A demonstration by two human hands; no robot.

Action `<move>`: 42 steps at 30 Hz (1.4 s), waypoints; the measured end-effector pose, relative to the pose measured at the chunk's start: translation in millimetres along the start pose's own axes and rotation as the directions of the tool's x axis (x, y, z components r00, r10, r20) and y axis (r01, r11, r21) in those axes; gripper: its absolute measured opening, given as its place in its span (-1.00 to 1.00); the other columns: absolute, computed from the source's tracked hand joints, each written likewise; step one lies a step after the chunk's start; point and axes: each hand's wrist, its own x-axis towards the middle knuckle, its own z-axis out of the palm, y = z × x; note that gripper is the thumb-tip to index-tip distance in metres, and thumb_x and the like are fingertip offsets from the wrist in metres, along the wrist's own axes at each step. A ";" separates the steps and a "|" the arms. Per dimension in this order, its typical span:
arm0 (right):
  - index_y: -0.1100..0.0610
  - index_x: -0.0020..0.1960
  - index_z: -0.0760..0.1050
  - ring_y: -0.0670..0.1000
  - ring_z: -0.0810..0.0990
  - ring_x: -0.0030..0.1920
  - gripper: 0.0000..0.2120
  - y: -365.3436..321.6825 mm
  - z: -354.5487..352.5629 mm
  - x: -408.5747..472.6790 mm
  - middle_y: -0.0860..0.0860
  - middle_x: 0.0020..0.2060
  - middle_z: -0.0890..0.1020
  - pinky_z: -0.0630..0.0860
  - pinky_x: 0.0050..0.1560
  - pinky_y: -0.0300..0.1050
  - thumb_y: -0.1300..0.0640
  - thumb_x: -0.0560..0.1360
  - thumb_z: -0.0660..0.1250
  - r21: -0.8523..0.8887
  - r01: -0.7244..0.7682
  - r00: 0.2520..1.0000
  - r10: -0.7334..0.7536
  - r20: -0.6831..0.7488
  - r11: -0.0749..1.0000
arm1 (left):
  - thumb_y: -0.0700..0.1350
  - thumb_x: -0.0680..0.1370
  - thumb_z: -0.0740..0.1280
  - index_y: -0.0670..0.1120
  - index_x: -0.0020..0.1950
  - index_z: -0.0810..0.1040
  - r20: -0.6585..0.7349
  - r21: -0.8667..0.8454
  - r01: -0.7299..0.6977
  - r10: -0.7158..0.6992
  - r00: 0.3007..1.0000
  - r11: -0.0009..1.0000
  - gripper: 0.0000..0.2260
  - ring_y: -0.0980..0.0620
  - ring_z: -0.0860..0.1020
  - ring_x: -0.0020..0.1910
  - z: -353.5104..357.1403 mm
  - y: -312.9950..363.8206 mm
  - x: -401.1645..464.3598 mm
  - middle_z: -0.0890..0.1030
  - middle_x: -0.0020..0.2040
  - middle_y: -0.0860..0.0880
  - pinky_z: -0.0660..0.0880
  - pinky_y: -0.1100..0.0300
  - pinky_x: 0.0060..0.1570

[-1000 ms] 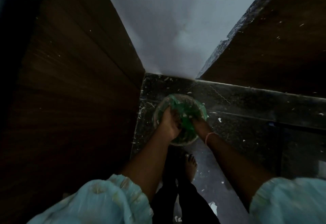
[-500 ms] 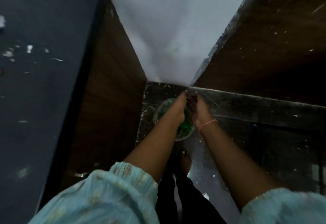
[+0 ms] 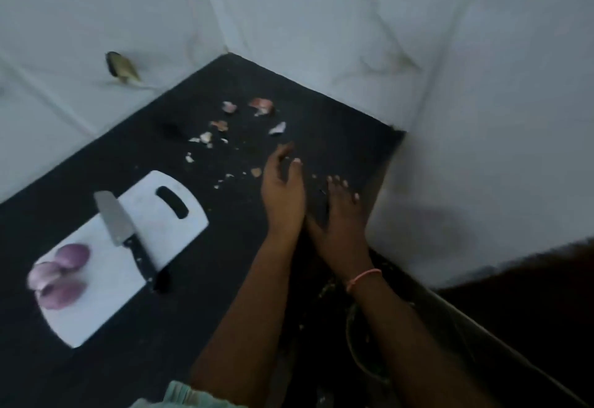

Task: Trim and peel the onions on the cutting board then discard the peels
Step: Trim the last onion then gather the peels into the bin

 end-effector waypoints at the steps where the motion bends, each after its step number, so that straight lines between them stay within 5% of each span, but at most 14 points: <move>1: 0.26 0.56 0.05 0.17 0.09 0.56 -0.11 -5.2 14.6 6.7 0.23 0.54 0.16 -0.07 0.55 0.11 -0.33 0.46 0.06 -0.153 0.014 1.000 -0.011 0.024 0.988 | -0.09 0.56 0.31 0.09 0.27 0.58 -0.060 0.029 0.015 -0.013 0.998 0.999 -0.71 0.08 0.59 0.21 -16.9 -6.7 15.3 0.63 0.20 0.05 0.49 -0.05 0.31; 4: 0.31 0.57 -0.07 0.28 0.00 0.55 0.04 -15.5 47.4 28.5 0.34 0.53 0.07 -0.12 0.54 0.20 -0.48 0.43 -0.03 -0.406 0.004 1.000 -0.011 -0.016 0.914 | -0.12 0.60 0.27 0.02 0.45 0.46 -0.211 0.078 0.085 -0.067 0.975 0.993 -0.61 0.04 0.52 0.32 -60.7 -16.0 52.8 0.54 0.35 0.01 0.42 -0.03 0.38; 9: 0.33 0.56 -0.11 0.25 -0.02 0.56 0.04 -36.8 76.1 89.1 0.33 0.53 0.04 -0.09 0.55 0.17 -0.49 0.47 -0.07 -0.429 0.077 0.997 -0.058 0.058 0.900 | -0.19 0.64 0.20 -0.03 0.57 0.28 -0.321 0.095 0.115 -0.079 0.944 0.989 -0.52 0.01 0.32 0.51 -100.1 -27.8 101.6 0.35 0.54 -0.02 0.24 -0.02 0.52; 13: 0.18 0.59 -0.15 -0.02 0.01 0.58 -0.24 -64.1 90.5 133.6 0.09 0.58 0.05 -0.03 0.57 0.00 -0.23 0.60 0.04 -0.026 0.398 0.868 -0.367 0.335 0.917 | -0.19 0.68 0.17 -0.06 0.60 0.22 -0.363 0.113 0.149 -0.098 0.927 0.982 -0.53 0.01 0.20 0.58 -113.9 -28.8 142.3 0.25 0.60 -0.03 0.13 0.06 0.57; 16: 0.04 0.60 -0.03 -0.09 0.15 0.53 -0.39 -63.4 86.0 170.8 0.00 0.55 0.18 0.12 0.54 0.00 0.04 0.62 0.13 0.270 0.273 0.943 -0.312 0.116 0.923 | -0.15 0.71 0.13 -0.09 0.61 0.18 -0.319 0.237 0.163 -0.082 0.944 0.958 -0.55 0.01 0.09 0.61 -125.5 -33.3 169.2 0.17 0.63 -0.05 0.02 0.15 0.55; 19: 0.19 0.59 -0.03 0.13 0.10 0.56 -0.37 -49.2 85.0 218.5 0.20 0.54 0.16 0.06 0.55 0.13 0.04 0.62 0.15 -0.029 0.007 0.999 -0.008 -0.035 1.000 | -0.09 0.72 0.10 -0.12 0.61 0.17 -0.223 0.425 0.138 -0.044 0.974 0.895 -0.55 -0.02 0.05 0.62 -130.5 -40.5 193.8 0.16 0.63 -0.09 -0.04 0.07 0.58; 21: 0.24 0.58 -0.04 0.17 0.06 0.56 -0.31 -50.7 92.4 231.0 0.23 0.54 0.14 -0.02 0.56 0.10 -0.06 0.60 0.10 -0.220 0.118 0.991 -0.102 0.082 0.968 | -0.01 0.72 0.02 -0.14 0.62 0.16 -0.140 0.615 0.103 -0.021 0.990 0.781 -0.53 -0.05 0.03 0.63 -123.7 -47.3 201.7 0.15 0.63 -0.12 -0.08 0.00 0.59; 24: 0.10 0.60 -0.12 -0.01 0.11 0.55 -0.34 -64.1 97.3 216.3 0.07 0.56 0.17 -0.02 0.51 -0.18 -0.01 0.60 0.08 0.053 0.279 0.887 -0.278 0.369 0.959 | 0.14 0.63 -0.18 -0.14 0.61 0.18 0.003 0.744 -0.028 0.039 0.999 0.667 -0.37 -0.07 0.05 0.63 -102.7 -49.8 194.4 0.17 0.62 -0.14 -0.07 -0.02 0.59; 27: 0.01 0.59 0.01 -0.18 0.28 0.47 -0.41 -70.0 84.6 208.9 -0.03 0.48 0.33 0.22 0.41 -0.34 0.16 0.59 0.09 0.452 0.151 0.892 -0.318 0.321 0.879 | 0.03 0.72 0.02 -0.05 0.60 0.25 0.153 0.398 -0.085 0.025 0.988 0.914 -0.55 0.12 0.18 0.58 -89.4 -35.8 176.2 0.27 0.58 0.03 0.06 0.16 0.58; 30: 0.07 0.52 0.21 -0.18 0.37 0.39 -0.50 -72.3 80.5 245.5 0.00 0.41 0.42 0.31 0.38 -0.31 0.16 0.58 0.08 0.443 0.106 0.984 -0.158 0.081 0.890 | -0.06 0.72 0.14 0.02 0.57 0.31 0.139 0.072 0.035 -0.045 0.989 0.997 -0.61 0.29 0.28 0.48 -96.0 -19.4 164.0 0.35 0.50 0.17 0.18 0.41 0.44; 33: 0.08 0.48 0.32 -0.07 0.34 0.42 -0.59 -89.7 94.6 299.3 0.04 0.44 0.38 0.25 0.48 -0.08 0.14 0.64 0.10 0.331 0.023 0.986 -0.076 0.147 0.943 | -0.04 0.72 0.14 0.07 0.51 0.41 0.032 0.023 0.093 -0.094 0.995 0.995 -0.65 0.33 0.39 0.37 -111.1 -19.5 161.6 0.43 0.43 0.20 0.29 0.40 0.39; 35: -0.02 0.47 0.34 -0.03 0.34 0.43 -0.59 -108.0 115.9 324.6 0.04 0.46 0.36 0.23 0.48 -0.03 0.07 0.63 0.13 0.310 -0.003 0.952 -0.093 0.292 0.951 | -0.07 0.71 0.16 0.03 0.47 0.47 -0.061 -0.007 0.101 -0.102 0.993 0.995 -0.67 0.23 0.44 0.38 -122.1 -24.0 166.4 0.50 0.42 0.12 0.36 0.20 0.44; 38: -0.04 0.43 0.41 -0.02 0.24 0.50 -0.62 -126.2 152.5 329.7 0.01 0.48 0.34 0.09 0.54 0.01 0.08 0.64 0.12 0.169 0.237 0.804 -0.291 0.519 0.957 | -0.11 0.70 0.19 0.01 0.42 0.53 -0.149 -0.030 0.100 -0.104 0.983 0.995 -0.69 0.19 0.48 0.36 -134.6 -30.5 173.6 0.56 0.36 0.09 0.38 0.08 0.44; 42: 0.14 0.19 0.62 -0.19 0.43 0.29 -0.63 -129.3 146.5 278.5 -0.03 0.26 0.57 0.19 0.41 -0.35 0.09 0.59 0.10 0.217 0.405 0.700 -0.453 0.552 0.888 | -0.07 0.70 0.18 0.00 0.42 0.52 -0.153 -0.004 0.135 -0.134 0.979 0.991 -0.69 0.12 0.47 0.38 -145.2 -29.2 186.3 0.55 0.38 0.04 0.35 0.06 0.47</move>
